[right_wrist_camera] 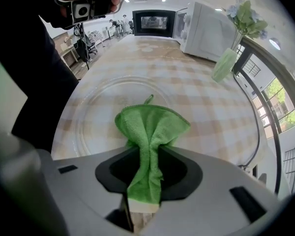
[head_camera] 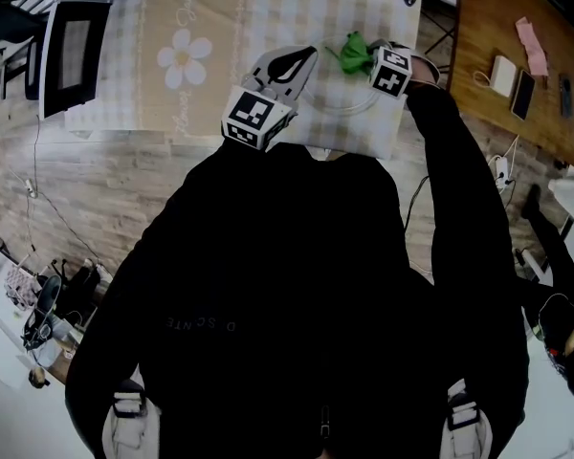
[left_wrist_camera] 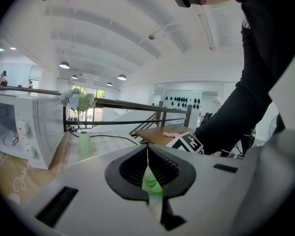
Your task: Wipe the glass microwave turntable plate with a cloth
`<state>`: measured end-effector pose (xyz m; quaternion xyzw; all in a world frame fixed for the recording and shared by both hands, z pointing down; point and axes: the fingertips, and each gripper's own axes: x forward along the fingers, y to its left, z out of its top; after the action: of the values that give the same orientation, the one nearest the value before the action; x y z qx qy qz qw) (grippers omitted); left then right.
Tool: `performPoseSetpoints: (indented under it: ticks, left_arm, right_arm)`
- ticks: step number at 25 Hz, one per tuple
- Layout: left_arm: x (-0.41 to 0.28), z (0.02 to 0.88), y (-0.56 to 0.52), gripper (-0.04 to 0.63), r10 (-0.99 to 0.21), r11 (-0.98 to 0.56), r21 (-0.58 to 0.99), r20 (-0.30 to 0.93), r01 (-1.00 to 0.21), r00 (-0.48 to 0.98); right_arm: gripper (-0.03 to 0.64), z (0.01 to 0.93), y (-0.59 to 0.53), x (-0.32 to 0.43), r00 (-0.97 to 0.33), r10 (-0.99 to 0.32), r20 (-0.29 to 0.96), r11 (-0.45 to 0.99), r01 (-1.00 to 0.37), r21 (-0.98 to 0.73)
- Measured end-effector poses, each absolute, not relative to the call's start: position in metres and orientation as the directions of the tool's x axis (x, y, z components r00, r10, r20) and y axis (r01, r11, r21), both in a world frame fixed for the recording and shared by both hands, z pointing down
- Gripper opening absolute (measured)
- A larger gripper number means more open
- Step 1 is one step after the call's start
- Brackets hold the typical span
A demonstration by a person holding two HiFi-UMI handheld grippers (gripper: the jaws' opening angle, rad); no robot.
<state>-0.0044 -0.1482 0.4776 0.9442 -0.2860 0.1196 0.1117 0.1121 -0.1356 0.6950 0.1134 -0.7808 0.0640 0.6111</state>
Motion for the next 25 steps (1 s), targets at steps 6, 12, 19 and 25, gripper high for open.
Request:
performPoseSetpoints:
  ticks: [6, 12, 19, 25]
  left_arm:
    - [0.001, 0.475, -0.140, 0.021, -0.516, -0.811, 0.138, 0.287, -0.568, 0.807]
    - [0.002, 0.469, -0.130, 0.021, -0.534, -0.805, 0.121, 0.279, -0.581, 0.798]
    - [-0.009, 0.464, -0.128, 0.021, -0.600, -0.761, 0.100, 0.270, -0.642, 0.753]
    - [-0.033, 0.470, -0.126, 0.021, -0.652, -0.711, 0.092, 0.286, -0.697, 0.703]
  right_arm:
    - [0.129, 0.696, -0.124, 0.143, -0.167, -0.098, 0.981, 0.971, -0.234, 0.057]
    - [0.129, 0.691, -0.113, 0.170, -0.107, -0.091, 0.990, 0.976, -0.209, 0.067]
    - [0.129, 0.660, -0.117, 0.147, -0.277, -0.143, 0.950, 0.950, -0.309, 0.053]
    - [0.129, 0.641, -0.121, 0.082, -0.405, -0.160, 0.900, 0.957, -0.287, 0.041]
